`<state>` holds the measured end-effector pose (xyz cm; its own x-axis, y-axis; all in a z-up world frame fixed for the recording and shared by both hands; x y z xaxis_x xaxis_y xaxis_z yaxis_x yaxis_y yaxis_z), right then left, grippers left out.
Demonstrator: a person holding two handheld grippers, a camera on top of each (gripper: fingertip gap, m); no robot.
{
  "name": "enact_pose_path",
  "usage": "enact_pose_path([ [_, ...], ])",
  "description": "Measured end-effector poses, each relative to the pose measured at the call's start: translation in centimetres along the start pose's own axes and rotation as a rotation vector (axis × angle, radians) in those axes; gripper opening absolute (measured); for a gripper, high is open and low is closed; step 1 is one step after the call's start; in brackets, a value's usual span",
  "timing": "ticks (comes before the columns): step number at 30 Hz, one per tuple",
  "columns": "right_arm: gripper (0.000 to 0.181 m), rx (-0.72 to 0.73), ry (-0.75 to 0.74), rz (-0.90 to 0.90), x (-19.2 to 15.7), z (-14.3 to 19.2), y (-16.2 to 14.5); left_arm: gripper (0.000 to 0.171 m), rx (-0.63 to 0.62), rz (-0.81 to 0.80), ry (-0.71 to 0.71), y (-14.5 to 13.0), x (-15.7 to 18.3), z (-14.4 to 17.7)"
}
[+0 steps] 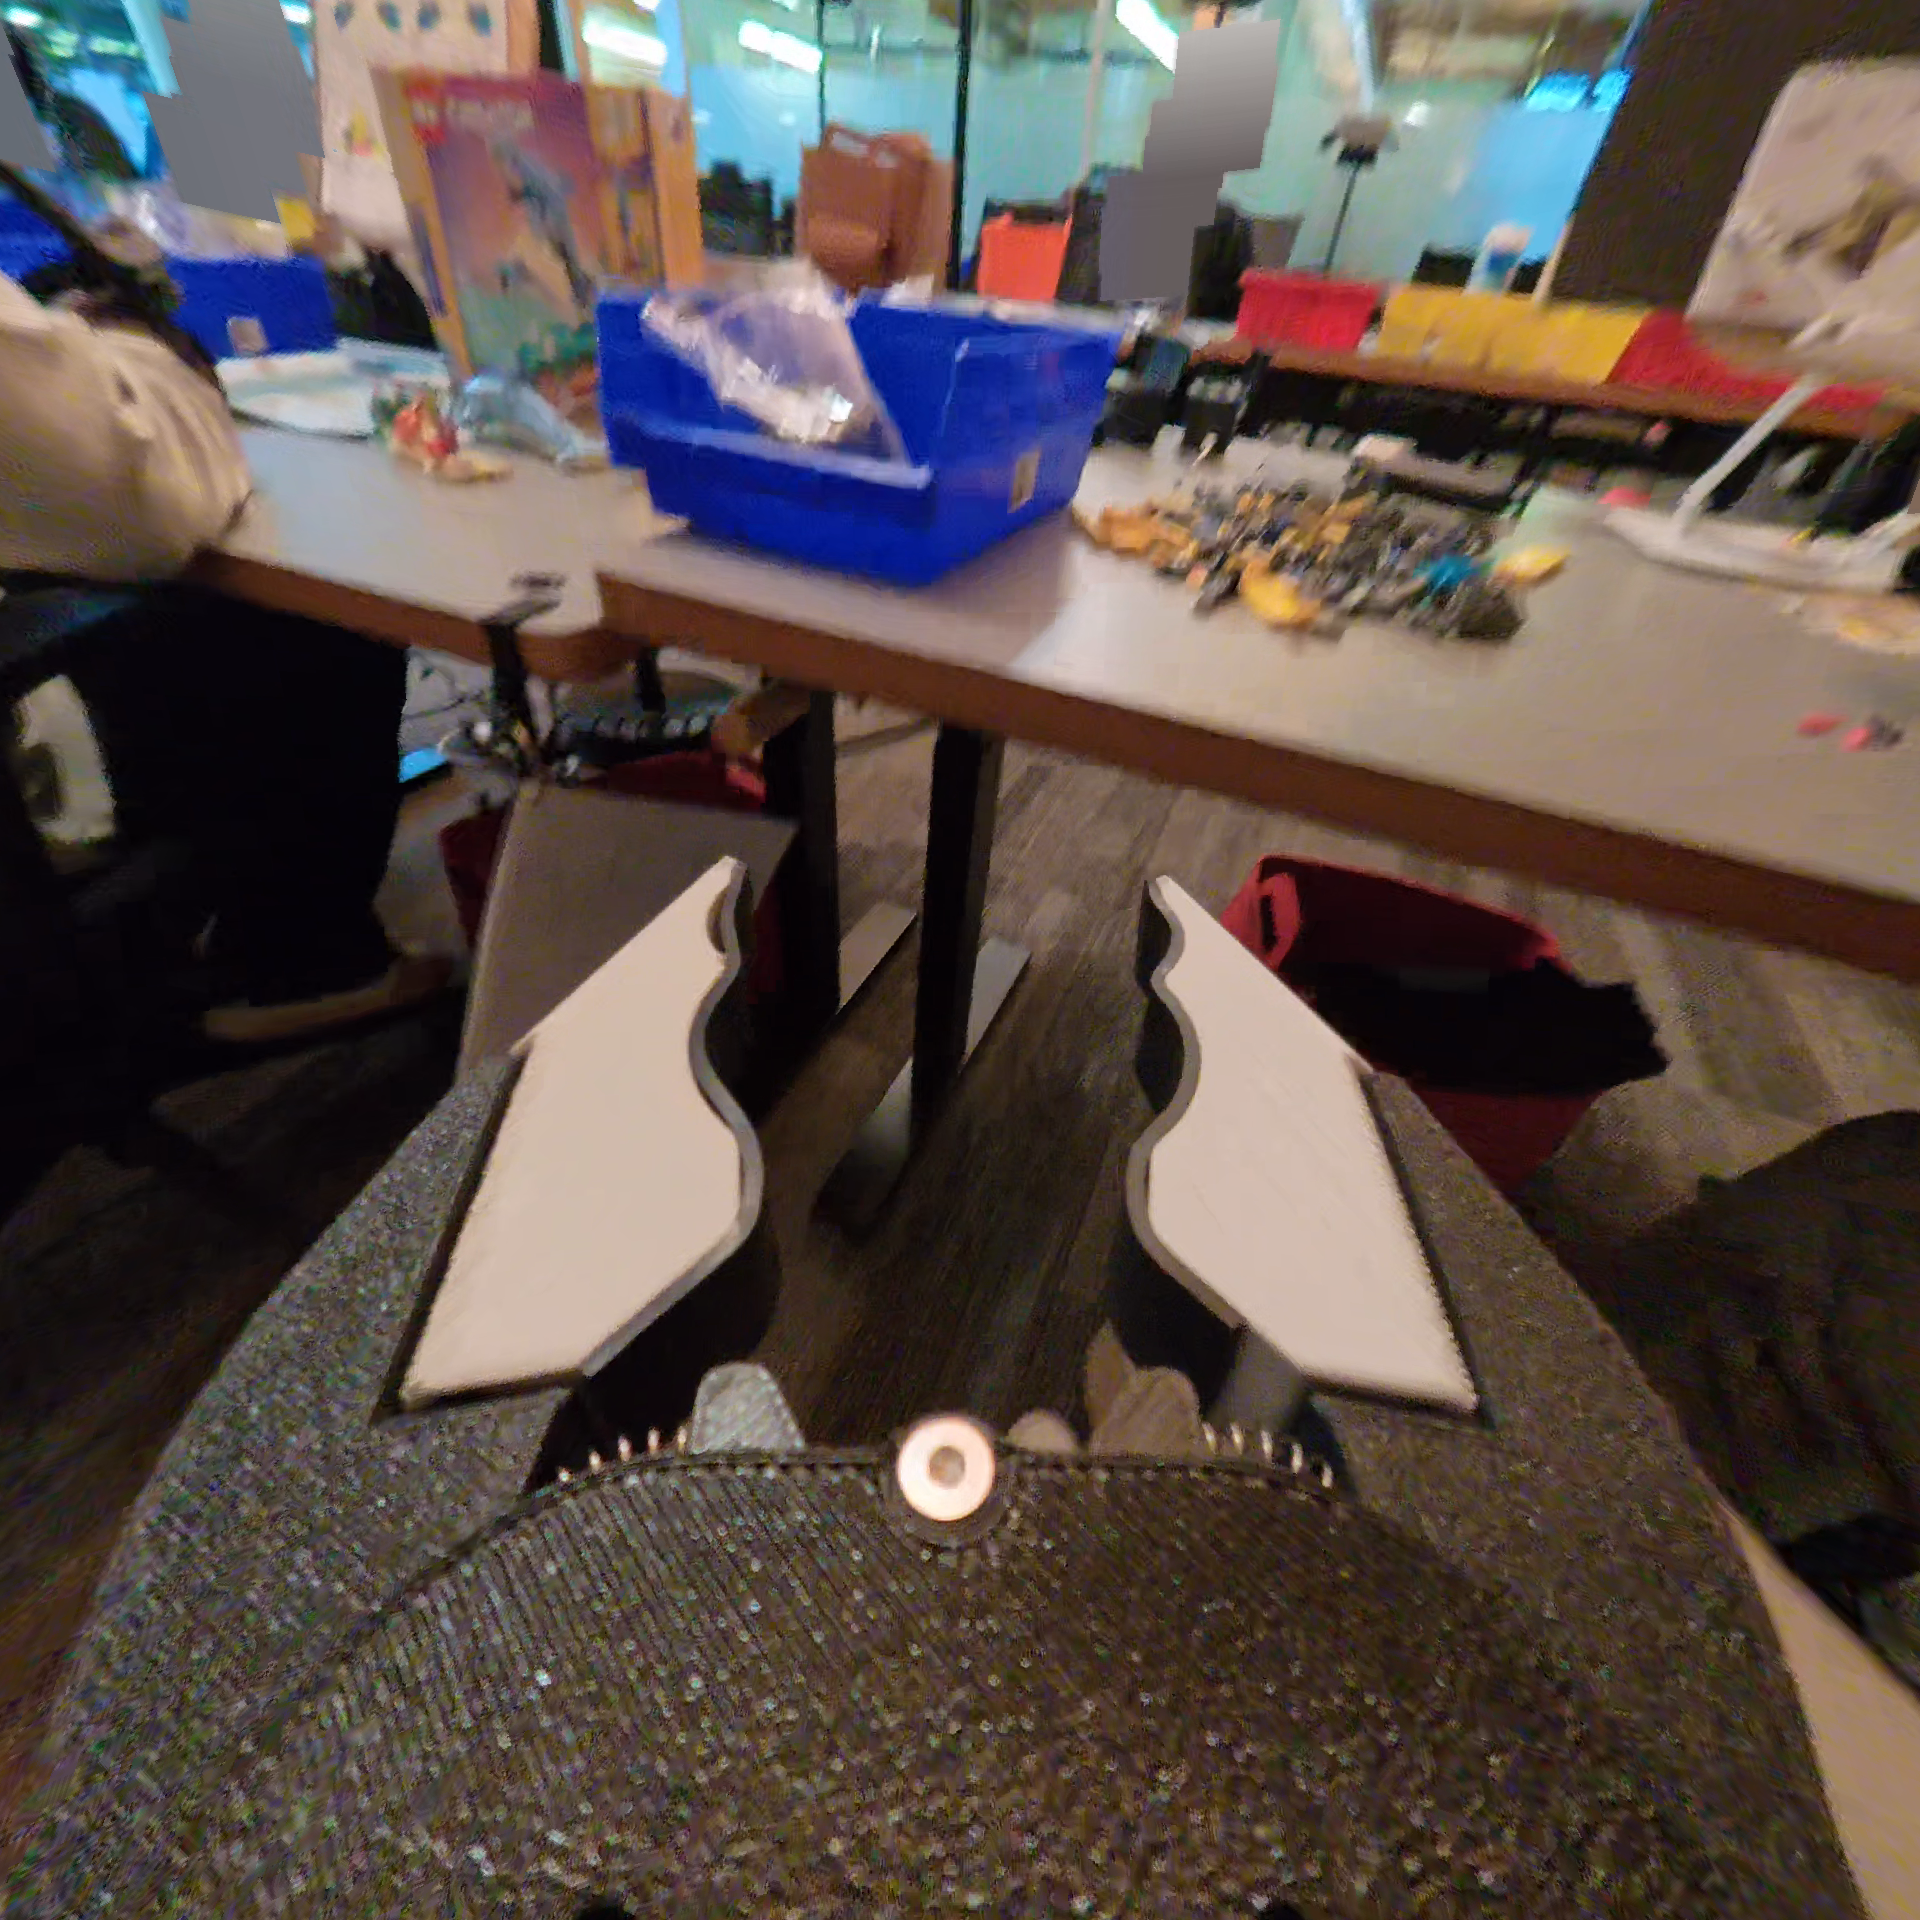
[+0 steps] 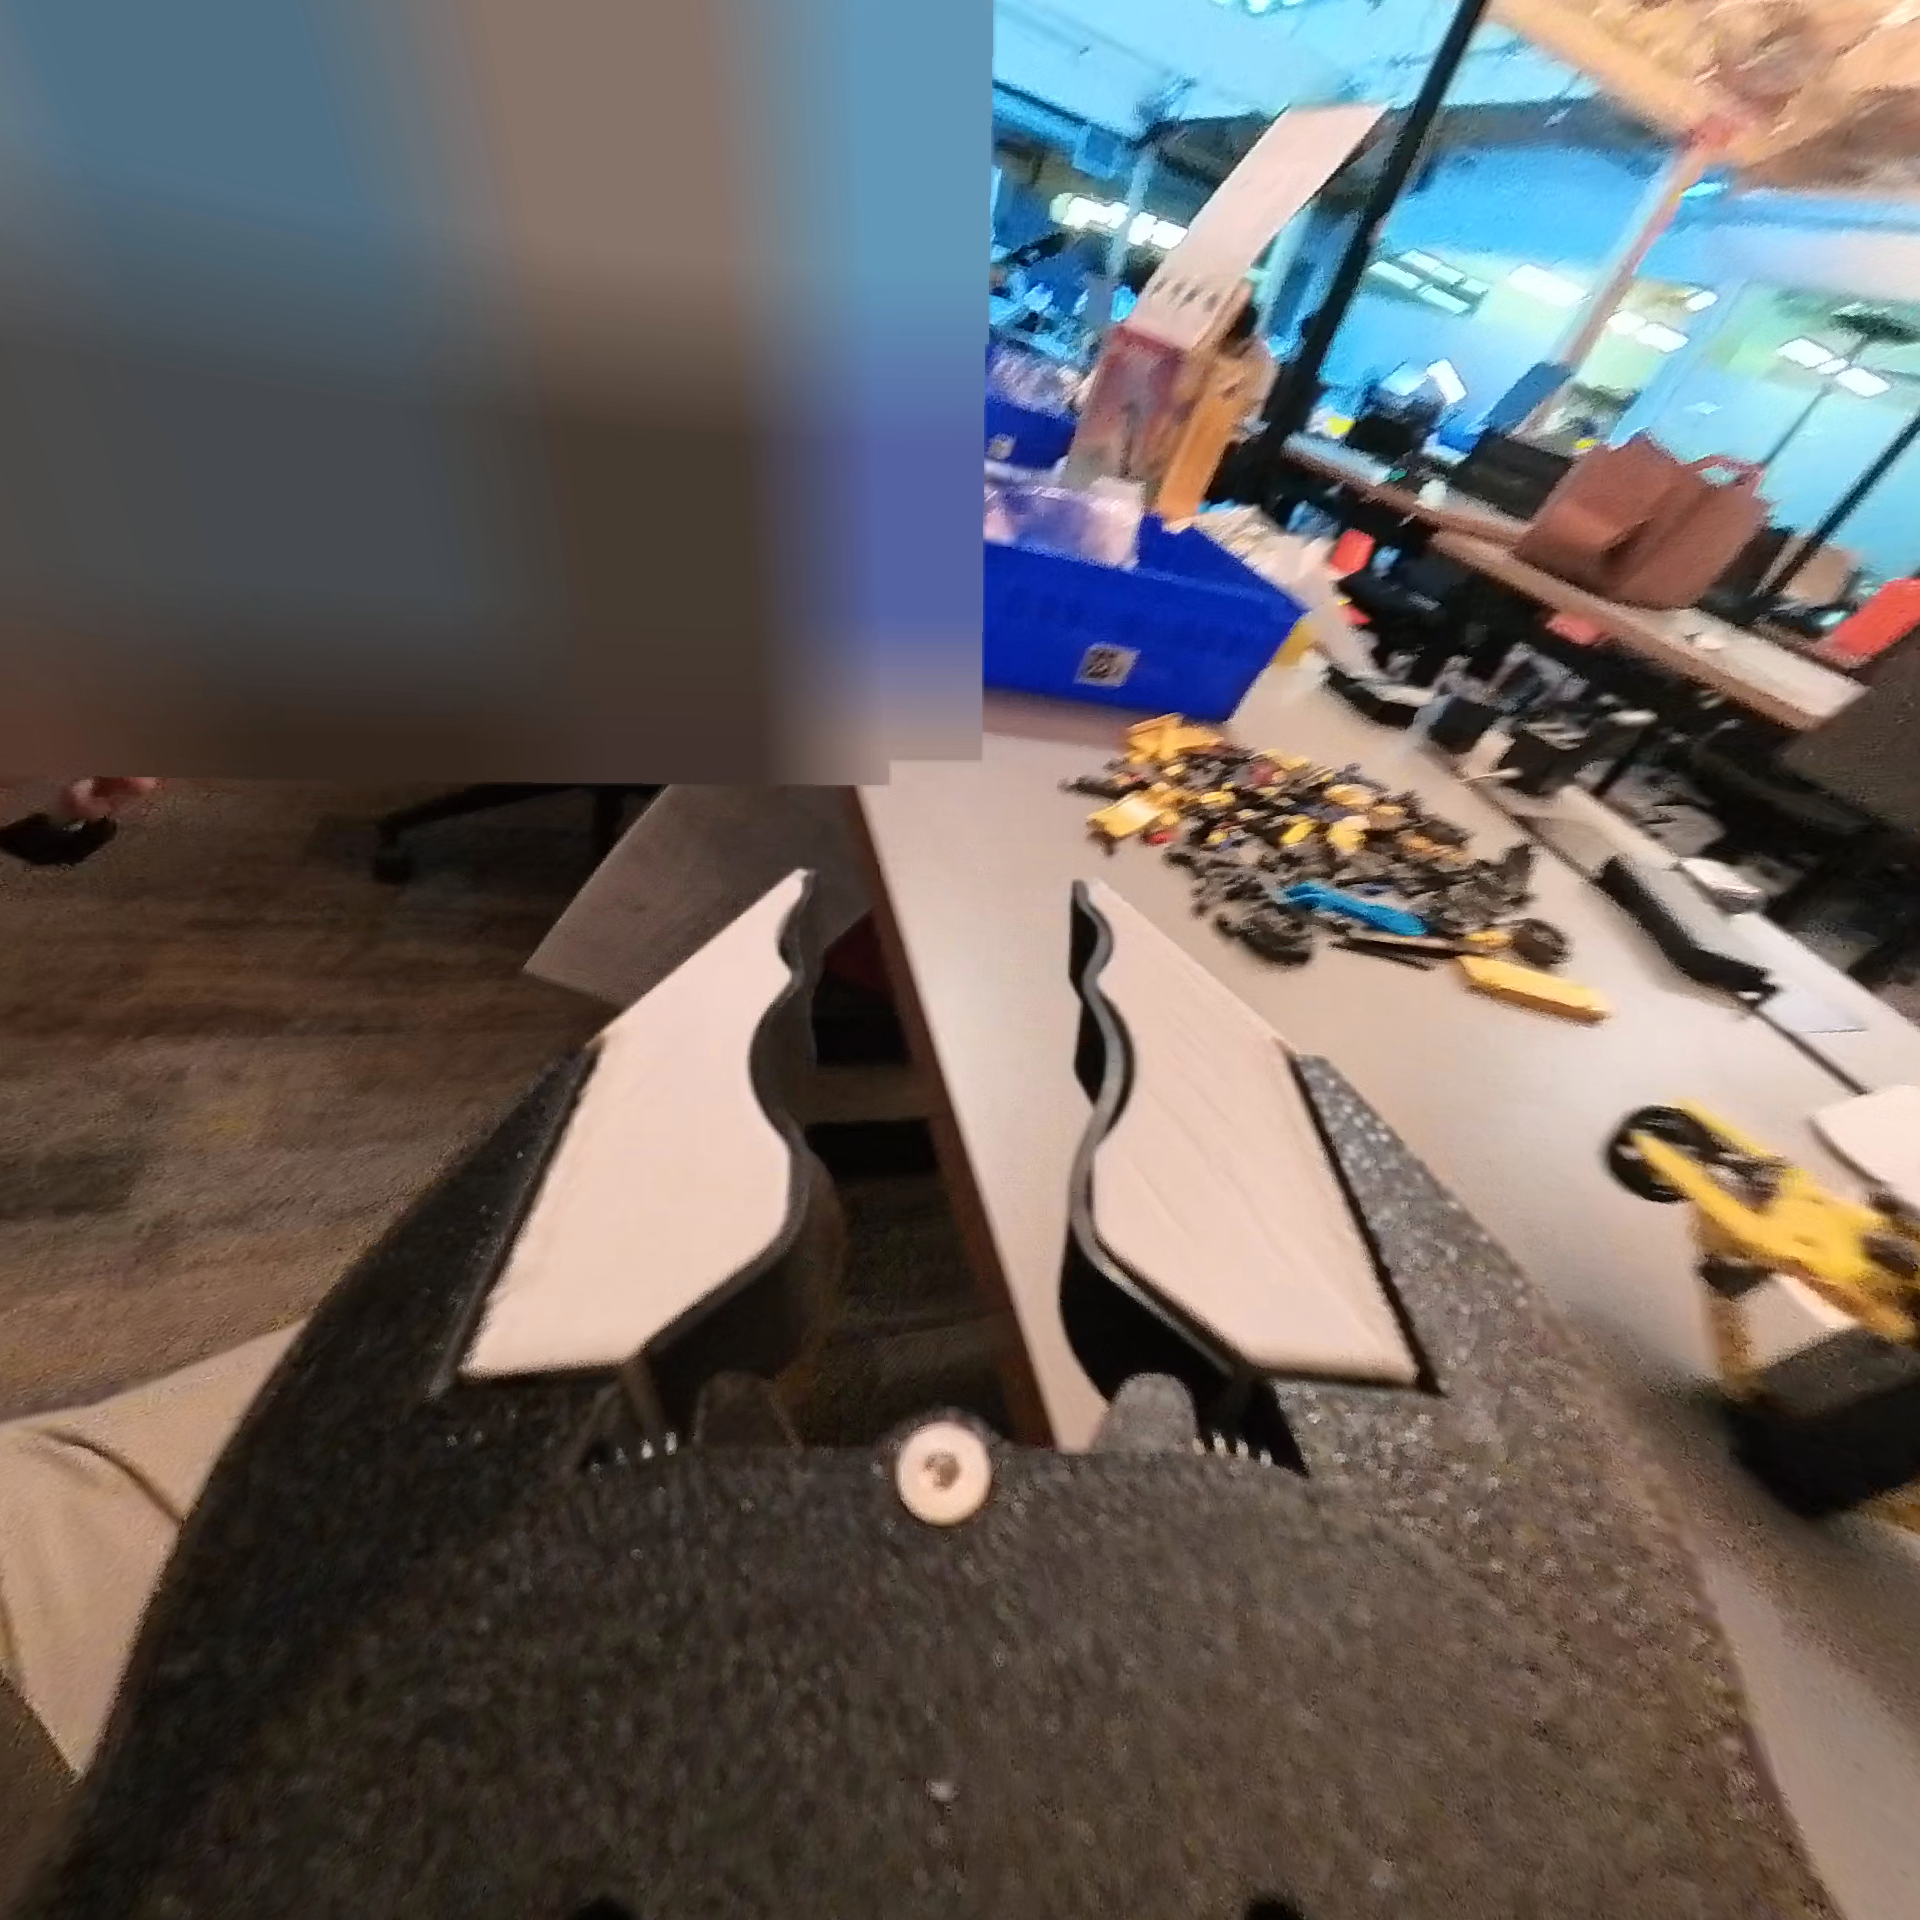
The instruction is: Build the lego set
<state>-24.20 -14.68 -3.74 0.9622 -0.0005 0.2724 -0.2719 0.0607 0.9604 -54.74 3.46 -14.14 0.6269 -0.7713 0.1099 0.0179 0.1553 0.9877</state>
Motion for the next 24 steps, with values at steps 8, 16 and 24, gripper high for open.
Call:
enact_pose_path([
  [8, 0.055, 0.090, 0.030, -0.232, 3.4, 1.9, 1.8, 0.070, 0.032, -0.021, -0.088, 2.5, 3.8, -1.9],
  [16, 0.054, -0.002, -0.006, -0.173, 1.6, 3.1, -1.0, 0.070, -0.009, 0.133, -0.190, -2.8, 5.2, -1.9],
  [24, 0.055, 0.000, -0.191, -0.142, 4.4, 6.3, -0.6, 0.085, -0.028, 0.165, -0.205, -4.0, 5.9, -4.5],
])
Point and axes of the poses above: each gripper's, where its closed fingertips meet, z back along the fingers, y out of its top, x = y × z across the jaws, the point moved 2 cm from there along z, back along the fingers, and after that the axes turned 14 degrees about -y, right-handed, at the moved point
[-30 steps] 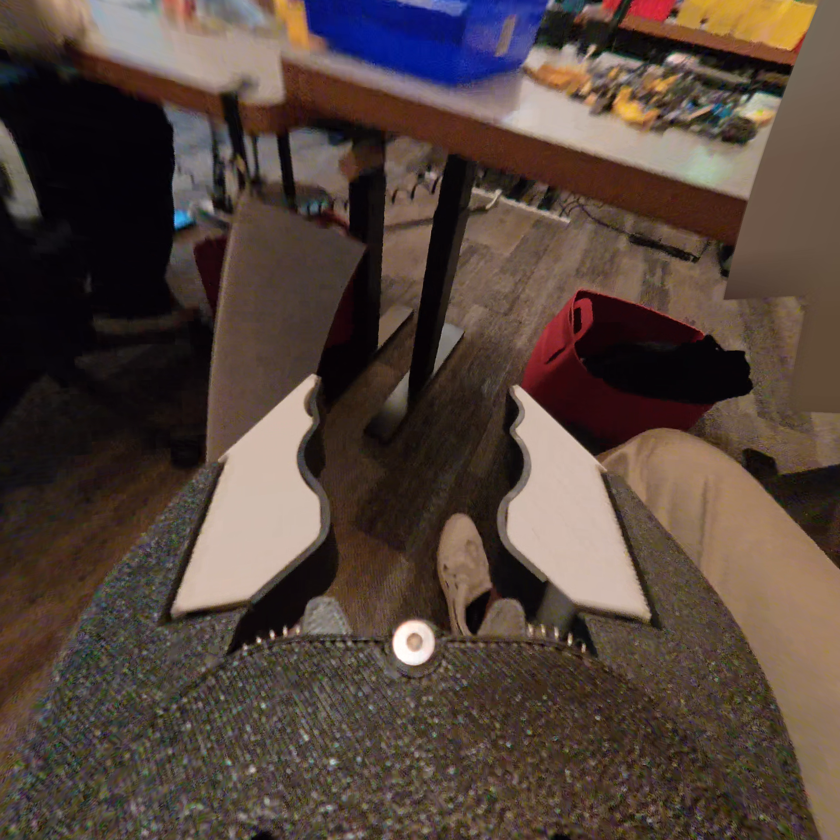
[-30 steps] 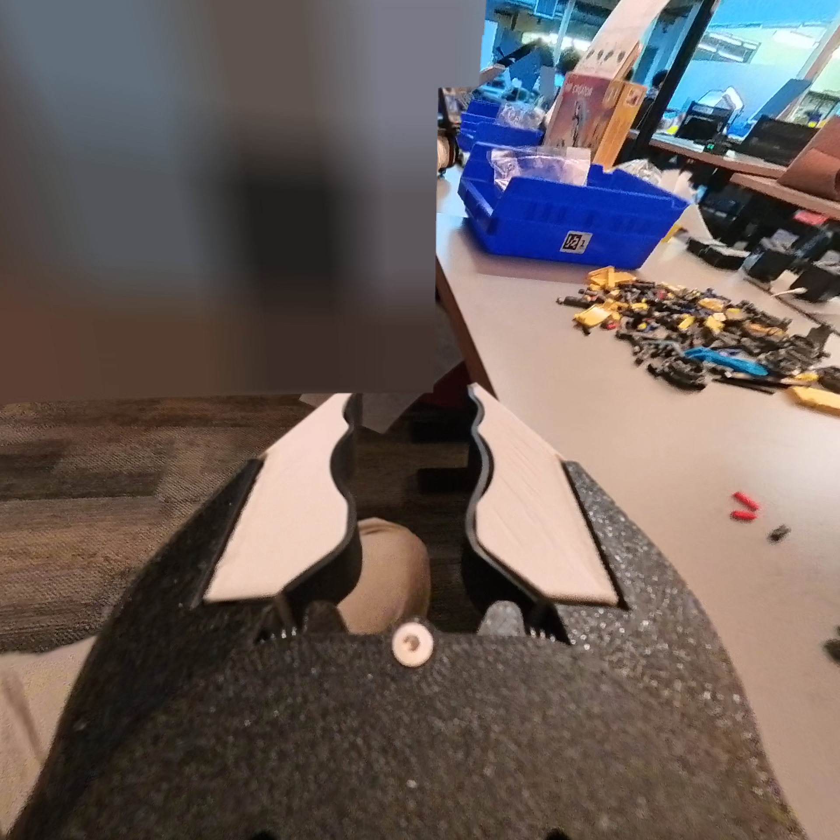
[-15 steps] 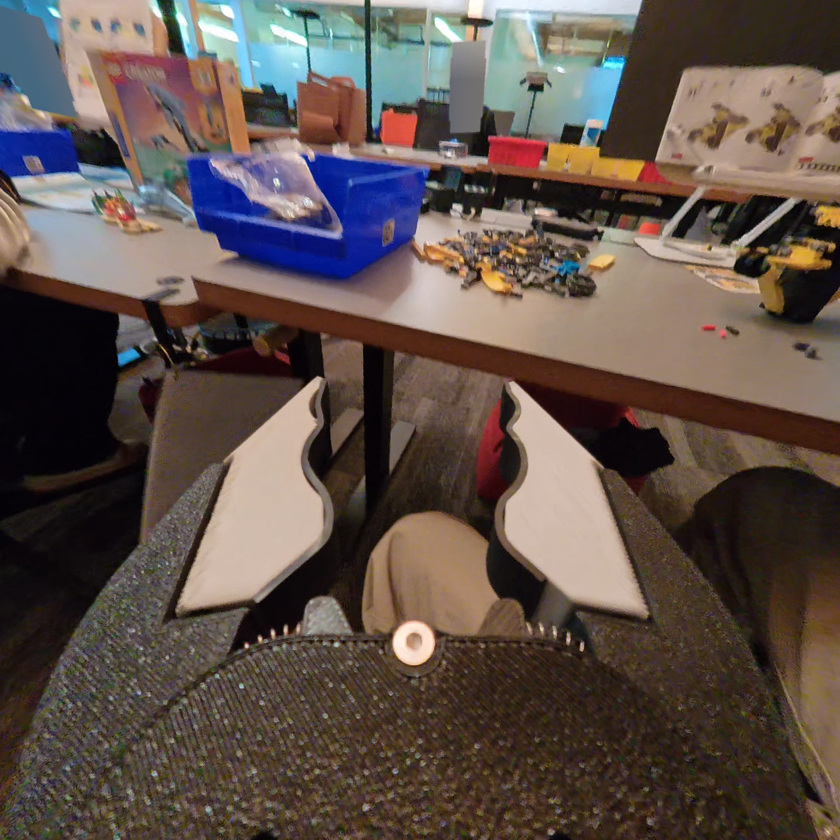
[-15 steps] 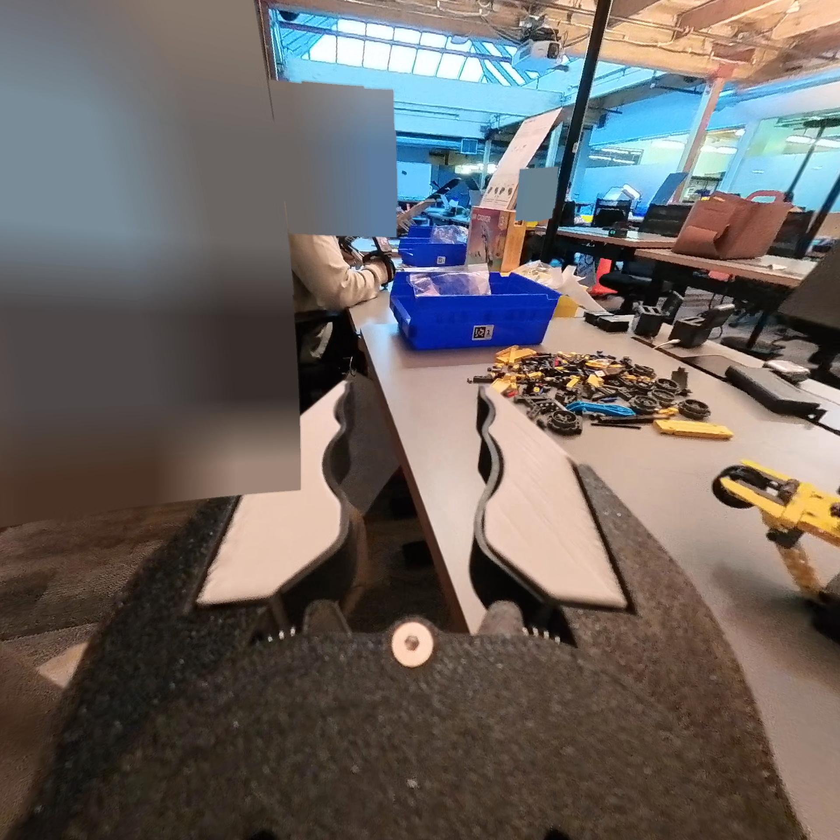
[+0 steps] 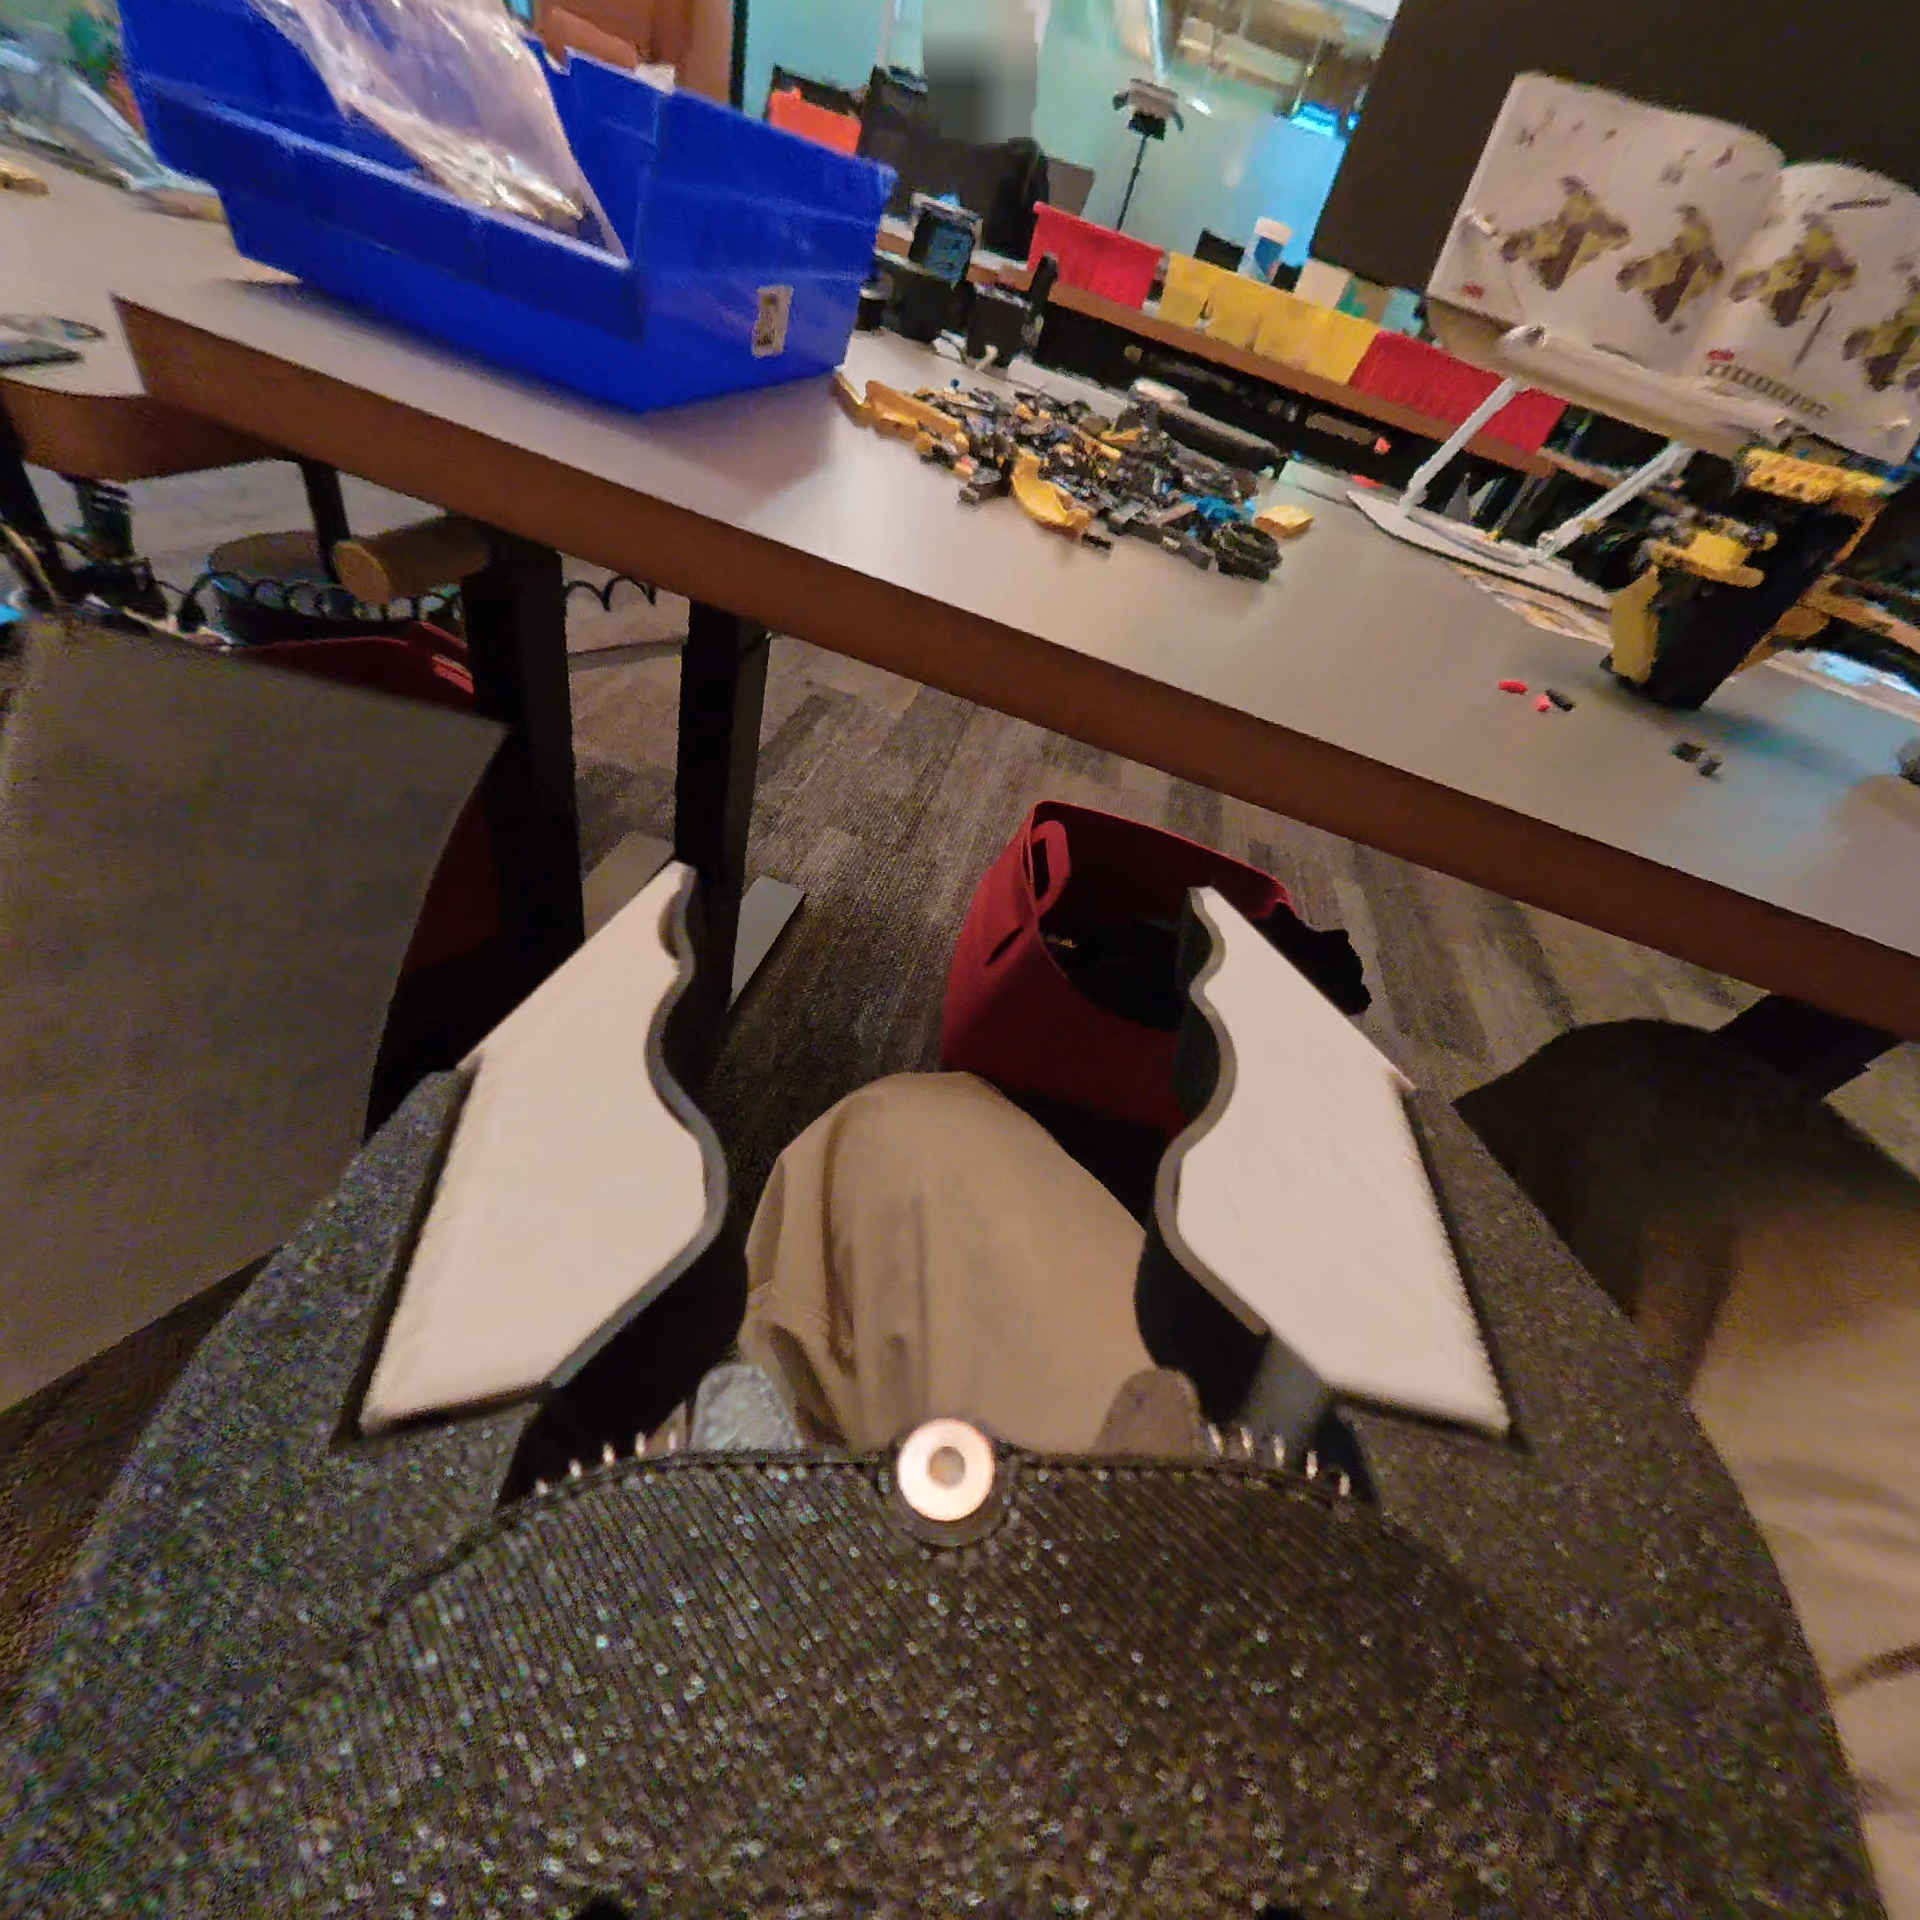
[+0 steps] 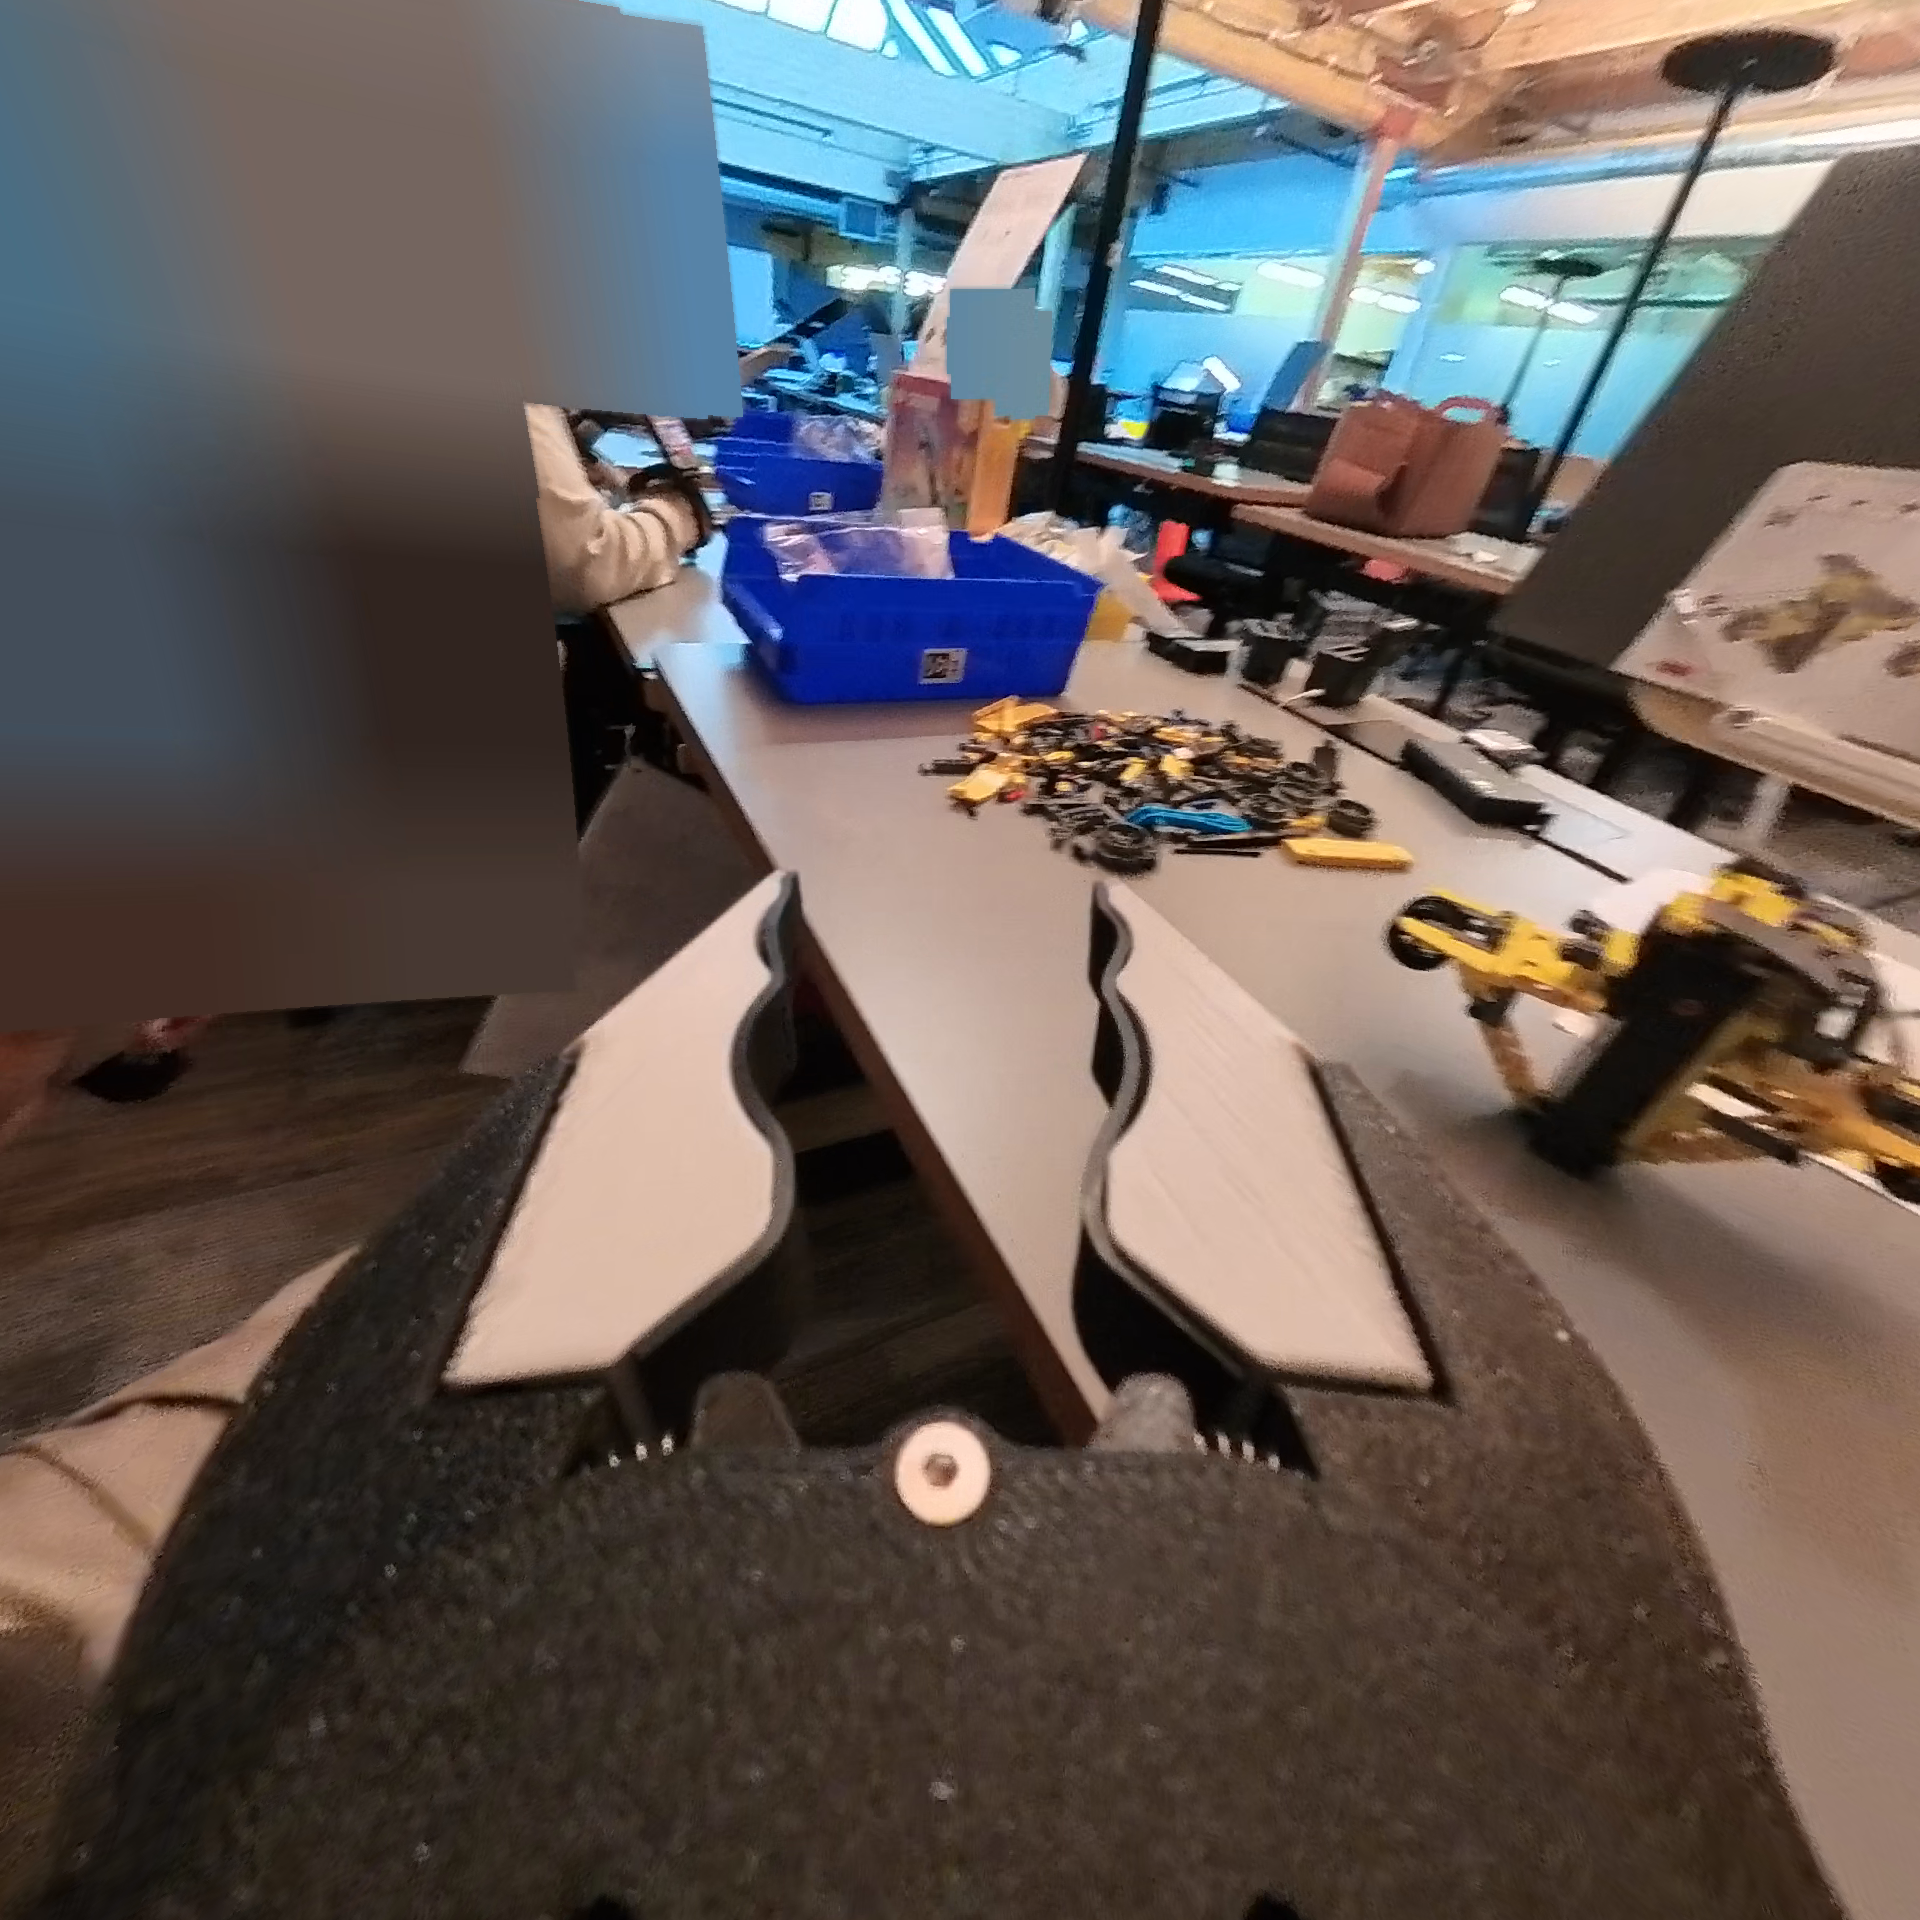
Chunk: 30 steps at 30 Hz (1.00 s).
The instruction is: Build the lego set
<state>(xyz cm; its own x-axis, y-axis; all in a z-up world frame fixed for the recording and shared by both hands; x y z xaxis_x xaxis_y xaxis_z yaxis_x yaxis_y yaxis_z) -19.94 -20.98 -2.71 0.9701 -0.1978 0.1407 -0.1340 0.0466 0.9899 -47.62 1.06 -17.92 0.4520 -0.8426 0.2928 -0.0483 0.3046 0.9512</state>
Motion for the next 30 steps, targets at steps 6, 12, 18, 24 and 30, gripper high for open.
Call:
enact_pose_path([
  [6, 0.056, -0.074, -0.084, -0.039, 5.6, -0.2, -3.1, 0.096, -0.100, -0.040, -0.021, -2.4, 3.2, -2.3],
  [12, 0.054, -0.104, -0.108, -0.024, 10.8, -4.5, -5.2, 0.085, -0.172, -0.048, -0.203, -0.4, 9.9, -7.7],
  [18, 0.049, -0.098, 0.003, -0.134, 10.8, -13.4, -6.8, 0.085, -0.112, -0.104, -0.440, 3.5, 13.7, -16.7],
  [24, 0.048, -0.136, -0.038, 0.076, 10.9, -18.0, -7.9, 0.076, -0.106, -0.162, -0.625, 8.9, 11.9, -24.5],
  [30, 0.043, -0.057, -0.006, 0.134, 10.1, -19.5, -6.4, 0.072, -0.155, -0.255, -0.605, 11.1, 10.8, -29.1],
])
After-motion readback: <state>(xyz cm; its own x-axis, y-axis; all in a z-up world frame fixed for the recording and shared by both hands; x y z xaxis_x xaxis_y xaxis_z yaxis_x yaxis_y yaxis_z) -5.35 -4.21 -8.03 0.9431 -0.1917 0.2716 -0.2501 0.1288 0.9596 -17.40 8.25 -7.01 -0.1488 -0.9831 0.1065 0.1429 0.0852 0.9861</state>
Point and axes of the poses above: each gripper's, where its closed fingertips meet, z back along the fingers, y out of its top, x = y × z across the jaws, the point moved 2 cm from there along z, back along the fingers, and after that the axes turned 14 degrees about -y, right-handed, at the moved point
